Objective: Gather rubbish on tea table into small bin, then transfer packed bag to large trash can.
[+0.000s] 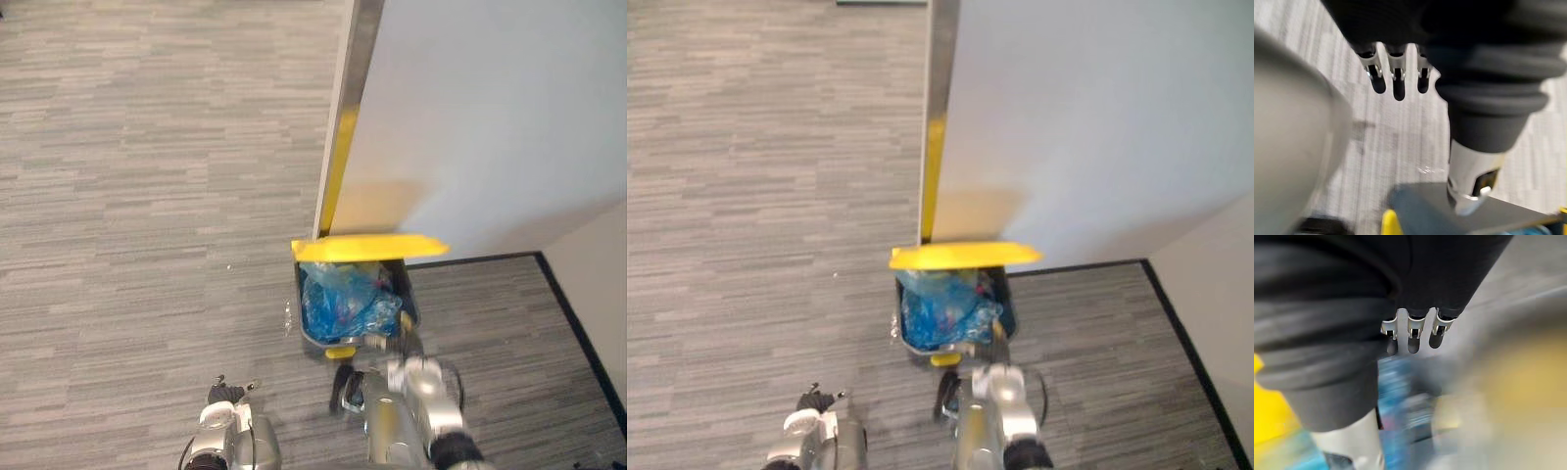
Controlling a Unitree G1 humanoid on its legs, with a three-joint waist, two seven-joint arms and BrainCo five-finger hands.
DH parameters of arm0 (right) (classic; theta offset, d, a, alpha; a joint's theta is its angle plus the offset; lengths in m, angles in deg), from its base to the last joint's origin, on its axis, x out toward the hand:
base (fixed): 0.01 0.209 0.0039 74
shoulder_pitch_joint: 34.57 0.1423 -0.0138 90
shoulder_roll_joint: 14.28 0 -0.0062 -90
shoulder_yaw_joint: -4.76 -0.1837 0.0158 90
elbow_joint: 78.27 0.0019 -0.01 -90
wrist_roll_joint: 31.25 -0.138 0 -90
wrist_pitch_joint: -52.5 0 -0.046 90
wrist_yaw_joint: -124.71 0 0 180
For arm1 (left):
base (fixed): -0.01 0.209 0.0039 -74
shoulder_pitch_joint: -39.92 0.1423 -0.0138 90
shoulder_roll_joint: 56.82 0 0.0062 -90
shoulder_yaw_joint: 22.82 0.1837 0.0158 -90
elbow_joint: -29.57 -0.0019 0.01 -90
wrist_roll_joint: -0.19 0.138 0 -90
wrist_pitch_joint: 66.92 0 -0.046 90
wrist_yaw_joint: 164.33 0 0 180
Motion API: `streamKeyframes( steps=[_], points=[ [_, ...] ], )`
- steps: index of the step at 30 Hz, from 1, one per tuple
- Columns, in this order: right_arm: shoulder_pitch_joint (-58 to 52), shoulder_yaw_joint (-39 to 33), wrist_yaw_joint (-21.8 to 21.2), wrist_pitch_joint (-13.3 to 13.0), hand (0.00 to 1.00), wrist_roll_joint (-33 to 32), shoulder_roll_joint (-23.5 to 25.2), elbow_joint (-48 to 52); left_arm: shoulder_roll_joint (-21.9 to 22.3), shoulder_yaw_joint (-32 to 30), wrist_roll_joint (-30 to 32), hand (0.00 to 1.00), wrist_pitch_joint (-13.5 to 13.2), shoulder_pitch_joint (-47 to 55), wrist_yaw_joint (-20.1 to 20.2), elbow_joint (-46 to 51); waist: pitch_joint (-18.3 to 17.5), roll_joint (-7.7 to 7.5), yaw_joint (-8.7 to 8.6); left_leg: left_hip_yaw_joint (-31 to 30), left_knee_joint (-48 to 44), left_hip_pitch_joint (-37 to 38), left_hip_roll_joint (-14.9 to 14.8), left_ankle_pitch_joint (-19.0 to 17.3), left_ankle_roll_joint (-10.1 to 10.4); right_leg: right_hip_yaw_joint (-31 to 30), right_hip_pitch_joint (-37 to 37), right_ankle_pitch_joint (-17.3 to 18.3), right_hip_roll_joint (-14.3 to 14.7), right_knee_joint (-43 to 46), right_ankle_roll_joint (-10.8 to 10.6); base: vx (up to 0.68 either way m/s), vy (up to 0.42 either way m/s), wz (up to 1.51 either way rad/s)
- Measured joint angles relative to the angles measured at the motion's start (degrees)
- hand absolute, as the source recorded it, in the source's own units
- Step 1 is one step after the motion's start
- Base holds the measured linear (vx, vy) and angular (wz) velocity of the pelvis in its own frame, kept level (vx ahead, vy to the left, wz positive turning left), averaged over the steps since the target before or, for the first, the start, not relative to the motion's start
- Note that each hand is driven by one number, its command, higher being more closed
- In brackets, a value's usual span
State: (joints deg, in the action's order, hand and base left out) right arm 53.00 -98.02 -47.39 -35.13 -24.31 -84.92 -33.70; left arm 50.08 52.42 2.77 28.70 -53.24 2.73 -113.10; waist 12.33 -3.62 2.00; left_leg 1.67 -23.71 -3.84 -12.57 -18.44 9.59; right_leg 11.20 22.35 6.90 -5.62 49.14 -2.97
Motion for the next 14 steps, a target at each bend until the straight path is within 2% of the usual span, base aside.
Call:
streamKeyframes(
  steps=[1, 2, 3, 4, 5, 6, 9, 14],
  points=[
    [0.20, -2.27, 0.62, 0.08, 0.00, 0.86, -0.89, -1.93, 1.23, -1.17, -0.15, 0.00, 0.18, 0.19, 0.02, -1.32, -1.49, 1.56, 0.72, 0.60, 2.43, 0.16, -2.19, 1.15, -1.34, 0.04, -2.48, 1.86, 2.34, -3.63, -0.02, 0.01, -0.091, -0.50],
    [-0.12, -3.40, 1.24, 0.16, 0.00, 1.97, -1.09, -3.84, 2.36, -2.25, -0.42, 0.00, 0.18, 0.77, 0.27, -1.55, -2.94, 0.57, 0.24, 2.33, 4.36, 0.61, -1.40, 4.04, 1.40, -0.20, -3.99, 6.63, -0.74, -1.09, 1.54, 0.05, -0.109, -0.38],
    [-0.24, -4.05, 1.47, 0.41, 0.00, 1.97, -1.03, -5.41, 2.33, -2.30, -0.42, 0.00, 0.25, 0.15, 0.55, -1.55, -3.51, -1.55, 0.10, 3.01, 4.95, 1.36, 0.22, 4.60, 1.72, -0.91, -6.11, 9.92, -1.82, -4.17, -0.13, 0.04, -0.163, -0.36],
    [-0.57, -5.69, 1.65, 1.28, 0.00, 1.86, -0.92, -7.59, 2.37, -2.64, -0.47, 0.00, 0.39, -0.37, 0.79, -2.32, -3.88, -1.59, 0.59, 4.41, 6.51, 2.23, 0.52, 5.15, 1.79, -0.39, -9.65, 12.91, -0.48, -11.61, 1.69, 0.00, -0.121, -0.47],
    [-0.53, -6.11, 1.89, 1.50, 0.00, 1.85, -1.15, -7.82, 2.43, -2.31, -0.50, 0.00, 0.45, -0.05, 1.04, -3.13, -4.49, -0.50, 0.84, 4.92, 6.78, 2.13, -0.22, 5.21, 1.62, -0.35, -10.59, 12.82, 0.85, -15.23, 2.11, -0.06, -0.088, -0.76],
    [-0.38, -7.65, 2.25, 1.54, 0.00, 1.53, -1.13, -7.75, 2.57, -3.55, -0.52, 0.00, 0.97, 0.16, 0.93, -3.87, -5.14, 0.68, 0.36, 5.72, 7.89, 2.27, -0.11, 5.80, -0.51, -0.64, -11.70, 10.09, 2.25, -20.28, 3.87, -0.06, -0.008, -0.52],
    [-0.81, -10.11, 2.34, 1.62, 0.00, 0.19, -1.28, -9.74, 2.69, -5.33, -0.70, 0.00, 0.87, 1.65, 0.75, -3.88, -6.67, 1.18, 0.23, 6.52, 13.19, 5.43, 2.13, 7.81, -2.92, -1.84, -13.94, 7.51, 2.92, -24.74, 3.33, -0.09, 0.012, -0.28],
    [-0.80, -11.87, 2.31, 1.63, 0.00, -0.42, -1.87, -11.07, 2.71, -6.40, -1.62, 0.00, 0.90, 1.92, 0.72, -4.36, -7.66, 1.57, 0.10, 7.06, 17.07, 6.09, 3.68, 10.33, -2.13, -2.67, -14.59, 4.66, 2.21, -28.77, 1.33, -0.06, 0.091, -0.02]
  ],
)
